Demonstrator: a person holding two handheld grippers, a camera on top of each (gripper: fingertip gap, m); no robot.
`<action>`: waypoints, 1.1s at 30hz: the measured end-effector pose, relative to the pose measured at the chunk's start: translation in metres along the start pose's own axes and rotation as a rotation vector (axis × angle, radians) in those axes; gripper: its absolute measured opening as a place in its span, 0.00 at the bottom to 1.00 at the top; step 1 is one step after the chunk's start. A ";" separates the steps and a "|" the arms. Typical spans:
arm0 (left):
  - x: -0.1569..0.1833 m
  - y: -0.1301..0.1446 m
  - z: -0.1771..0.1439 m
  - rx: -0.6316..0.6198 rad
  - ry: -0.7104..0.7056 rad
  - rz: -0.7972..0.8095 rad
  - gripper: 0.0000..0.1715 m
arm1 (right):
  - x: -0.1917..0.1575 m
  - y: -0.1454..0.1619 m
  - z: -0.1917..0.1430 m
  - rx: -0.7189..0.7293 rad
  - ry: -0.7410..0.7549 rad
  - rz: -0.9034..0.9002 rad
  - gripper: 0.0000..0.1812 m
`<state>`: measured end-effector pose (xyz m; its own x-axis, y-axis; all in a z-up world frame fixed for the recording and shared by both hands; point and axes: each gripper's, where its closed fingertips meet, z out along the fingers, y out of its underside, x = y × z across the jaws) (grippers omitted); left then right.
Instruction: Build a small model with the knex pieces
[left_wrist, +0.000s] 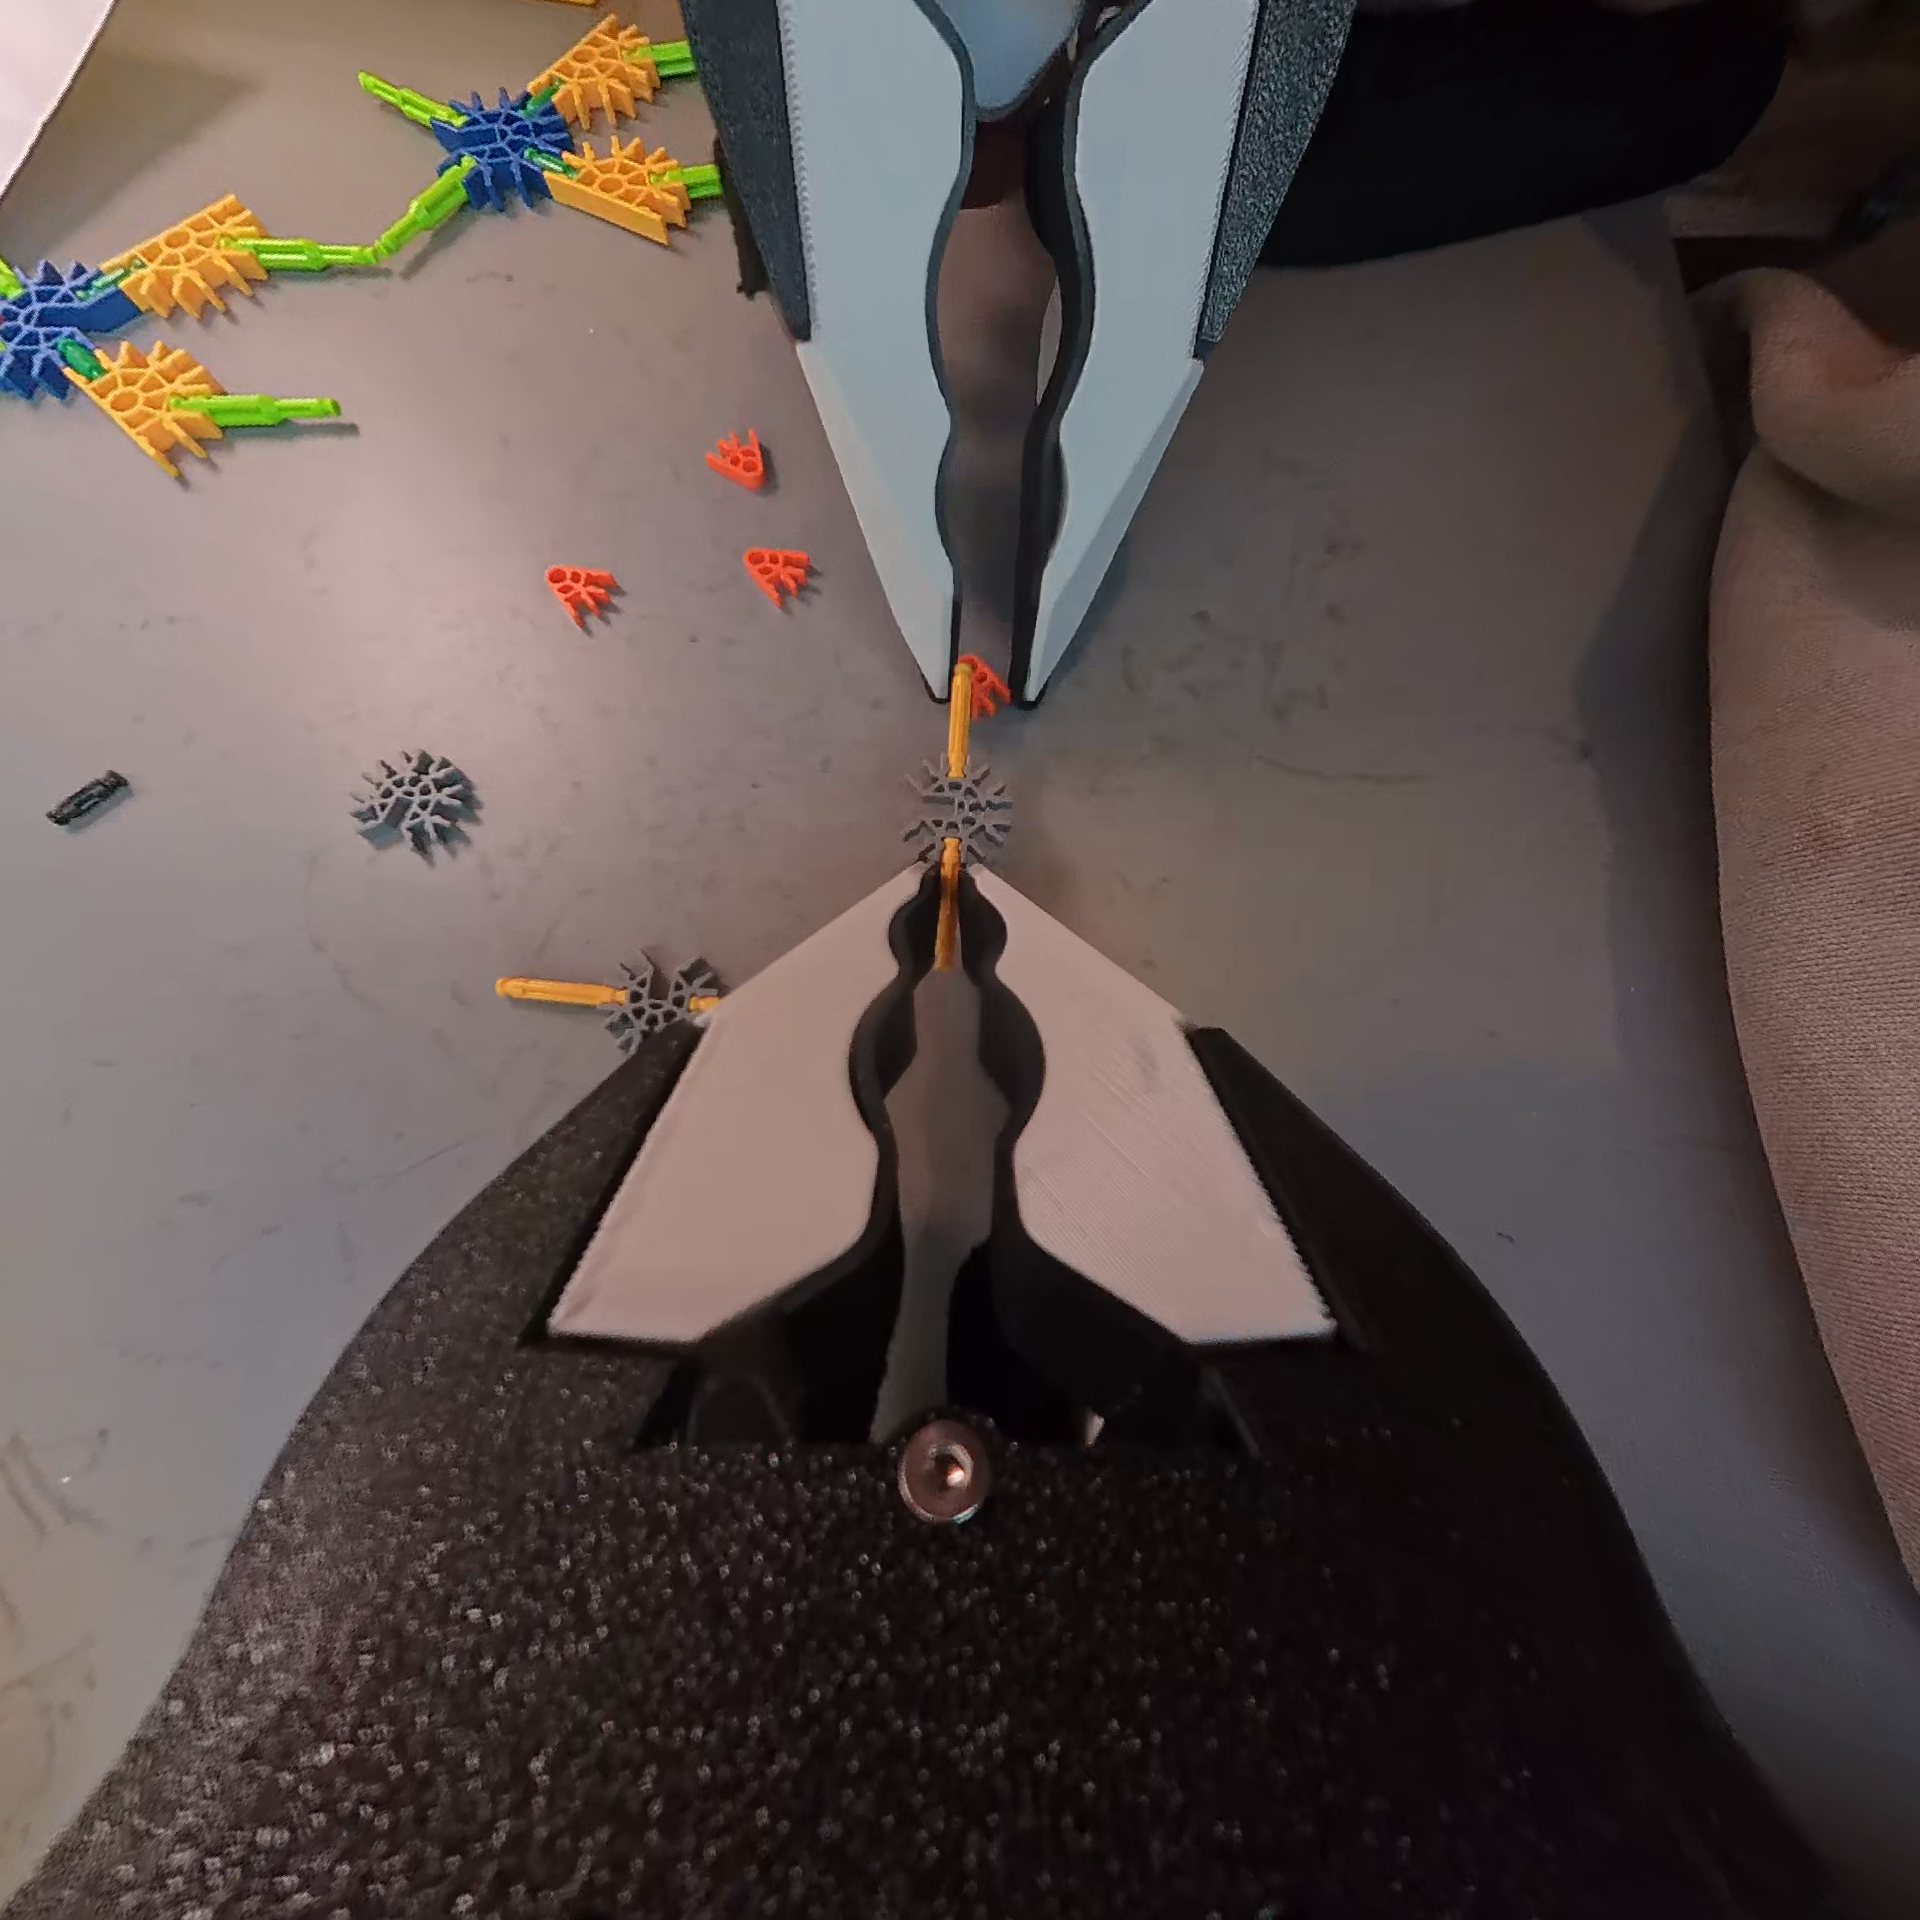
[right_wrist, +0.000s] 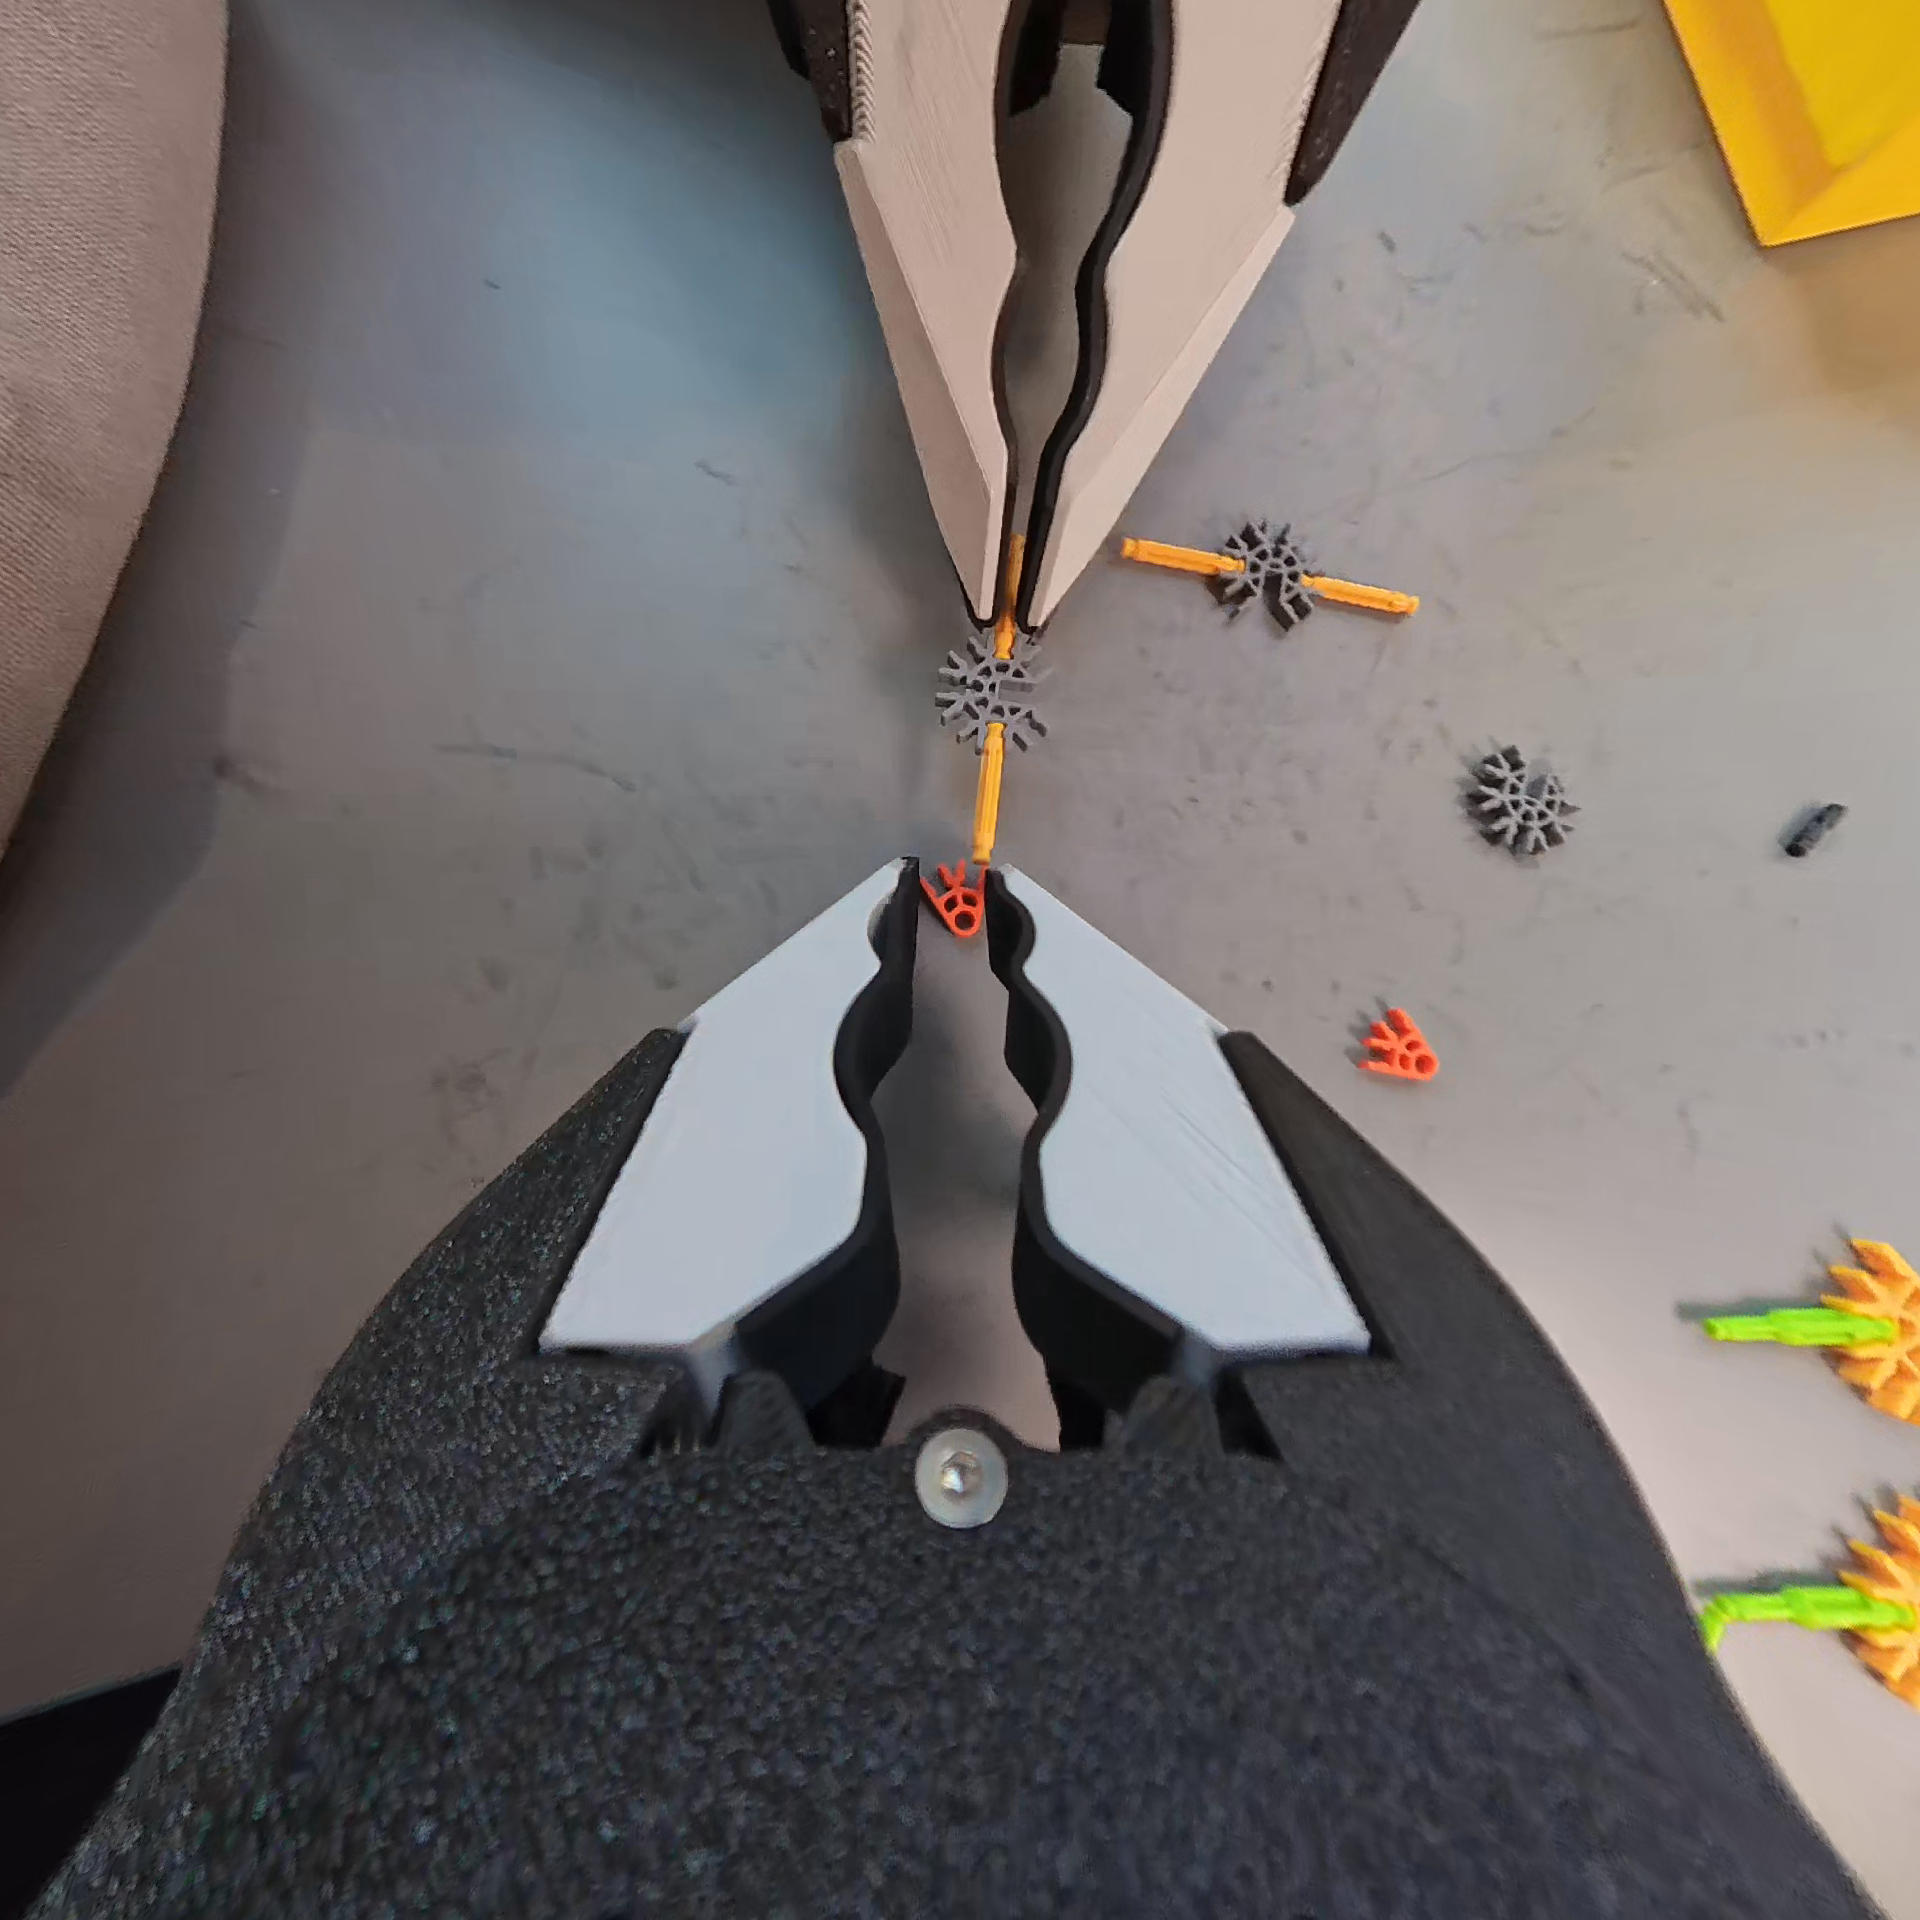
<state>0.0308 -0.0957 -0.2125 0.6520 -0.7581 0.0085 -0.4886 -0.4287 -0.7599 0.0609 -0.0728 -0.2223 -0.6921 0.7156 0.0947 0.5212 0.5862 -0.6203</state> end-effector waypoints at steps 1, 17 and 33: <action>0.002 0.001 -0.001 -0.004 0.008 0.005 0.02 | -0.002 -0.002 0.001 0.003 -0.018 -0.016 0.06; 0.003 0.007 0.002 -0.045 0.000 0.015 0.02 | 0.002 -0.013 -0.010 0.080 -0.016 0.039 0.00; 0.002 0.009 0.004 -0.049 0.005 0.005 0.02 | 0.002 -0.008 0.002 0.010 -0.041 0.038 0.00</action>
<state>0.0302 -0.0989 -0.2223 0.6467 -0.7627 0.0080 -0.5197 -0.4482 -0.7274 0.0544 -0.0764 -0.2183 -0.6920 0.7208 0.0396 0.5423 0.5553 -0.6305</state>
